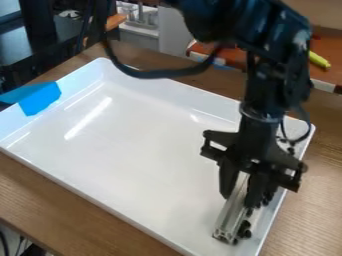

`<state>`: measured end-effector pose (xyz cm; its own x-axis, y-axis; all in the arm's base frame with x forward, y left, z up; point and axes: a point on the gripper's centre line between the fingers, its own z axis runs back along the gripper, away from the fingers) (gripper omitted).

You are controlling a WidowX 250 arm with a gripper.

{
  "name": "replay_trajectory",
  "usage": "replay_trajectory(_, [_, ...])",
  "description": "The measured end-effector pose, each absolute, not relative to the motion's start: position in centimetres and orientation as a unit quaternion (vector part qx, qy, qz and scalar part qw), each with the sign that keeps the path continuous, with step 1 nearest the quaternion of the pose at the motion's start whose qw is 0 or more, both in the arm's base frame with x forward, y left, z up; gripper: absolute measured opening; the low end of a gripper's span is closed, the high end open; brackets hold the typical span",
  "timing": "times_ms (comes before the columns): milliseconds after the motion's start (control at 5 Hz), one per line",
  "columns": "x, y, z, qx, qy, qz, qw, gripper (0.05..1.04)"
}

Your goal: Sweep into pile

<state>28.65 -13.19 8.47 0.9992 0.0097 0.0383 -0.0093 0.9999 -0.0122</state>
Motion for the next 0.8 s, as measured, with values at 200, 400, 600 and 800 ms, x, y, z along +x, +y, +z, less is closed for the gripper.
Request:
replay_trajectory(200, [28.4,-9.7,8.9,0.009,-0.041,0.004,0.999,0.32])
replay_trajectory(400, [27.8,-6.7,8.5,0.03,-0.078,-0.018,0.996,0.32])
replay_trajectory(600, [28.2,-2.4,8.1,0.036,-0.063,0.004,0.997,0.32])
replay_trajectory(800, [28.5,1.3,7.9,0.044,-0.017,0.017,0.999,0.32])
